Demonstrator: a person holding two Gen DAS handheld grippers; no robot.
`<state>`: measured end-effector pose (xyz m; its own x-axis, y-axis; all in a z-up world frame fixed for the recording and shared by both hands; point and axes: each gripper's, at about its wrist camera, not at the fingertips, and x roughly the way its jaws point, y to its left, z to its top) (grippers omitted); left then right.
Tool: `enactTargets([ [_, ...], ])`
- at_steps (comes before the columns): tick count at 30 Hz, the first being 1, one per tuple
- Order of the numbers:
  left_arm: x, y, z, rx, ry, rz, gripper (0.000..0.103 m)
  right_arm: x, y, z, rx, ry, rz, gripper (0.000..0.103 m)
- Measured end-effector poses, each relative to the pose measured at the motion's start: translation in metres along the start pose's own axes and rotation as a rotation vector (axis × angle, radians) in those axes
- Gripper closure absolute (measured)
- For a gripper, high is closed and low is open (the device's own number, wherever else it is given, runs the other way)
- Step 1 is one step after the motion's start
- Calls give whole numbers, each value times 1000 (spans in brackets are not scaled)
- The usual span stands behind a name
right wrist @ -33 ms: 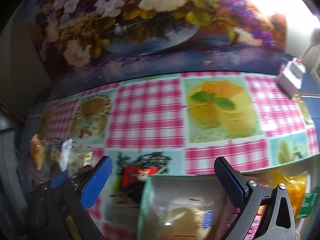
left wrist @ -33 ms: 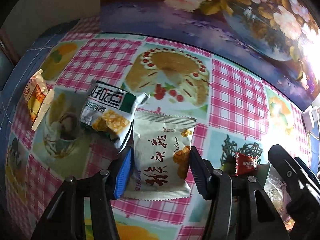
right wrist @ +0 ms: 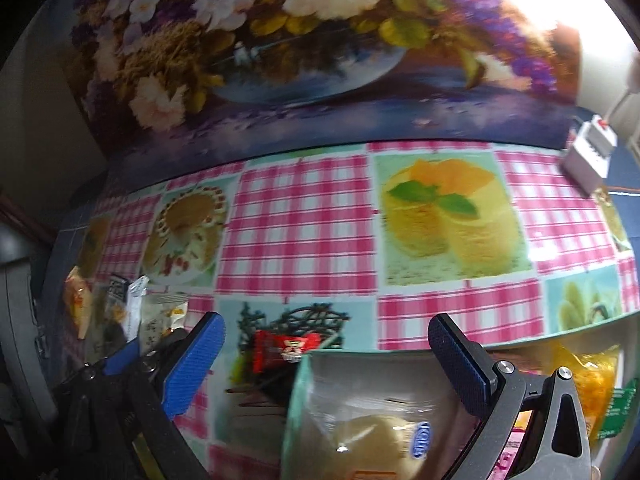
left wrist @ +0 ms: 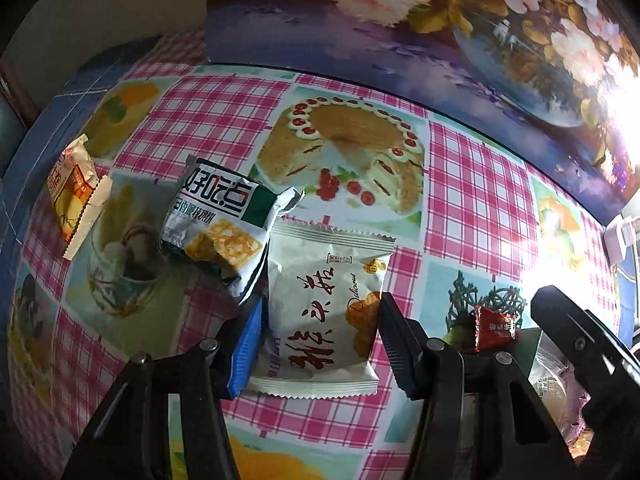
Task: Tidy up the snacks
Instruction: 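Grasp the small red candy with the right tool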
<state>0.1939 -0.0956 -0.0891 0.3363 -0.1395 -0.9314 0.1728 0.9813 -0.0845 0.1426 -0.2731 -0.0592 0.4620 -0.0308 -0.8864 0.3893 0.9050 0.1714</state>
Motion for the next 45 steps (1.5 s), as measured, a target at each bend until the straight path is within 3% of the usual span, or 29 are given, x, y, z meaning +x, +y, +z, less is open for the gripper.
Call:
enactTargets([
  [3, 0, 7, 3, -12, 1, -10, 45, 8, 11, 14, -39, 49, 23, 0],
  [6, 1, 24, 6, -16, 4, 0, 45, 17, 24, 24, -126, 104, -28, 1],
  [9, 2, 35, 7, -15, 7, 12, 45, 27, 40, 29, -224, 167, -63, 9],
  [11, 3, 41, 8, -14, 10, 17, 45, 34, 48, 27, -274, 209, -86, 10],
  [13, 4, 48, 8, -15, 10, 20, 45, 41, 56, 25, -314, 235, -112, 22],
  [16, 3, 55, 9, -21, 9, 17, 45, 53, 70, 21, -377, 301, -114, 29],
  [23, 13, 53, 12, -19, 8, 26, 45, 78, 106, 4, -542, 405, -184, 33],
  [25, 11, 54, 11, -14, 7, 33, 45, 83, 116, -3, -576, 425, -184, 45],
  [26, 9, 52, 11, -13, 7, 34, 45, 84, 120, -4, -587, 430, -180, 45],
  [32, 14, 53, 14, -15, 7, 29, 45, 86, 132, -10, -593, 461, -150, 52],
  [36, 13, 53, 14, -17, 7, 28, 45, 73, 104, -3, -552, 459, -109, 58],
  [45, 12, 55, 13, -19, 4, 31, 45, 64, 83, 15, -452, 397, -74, 68],
])
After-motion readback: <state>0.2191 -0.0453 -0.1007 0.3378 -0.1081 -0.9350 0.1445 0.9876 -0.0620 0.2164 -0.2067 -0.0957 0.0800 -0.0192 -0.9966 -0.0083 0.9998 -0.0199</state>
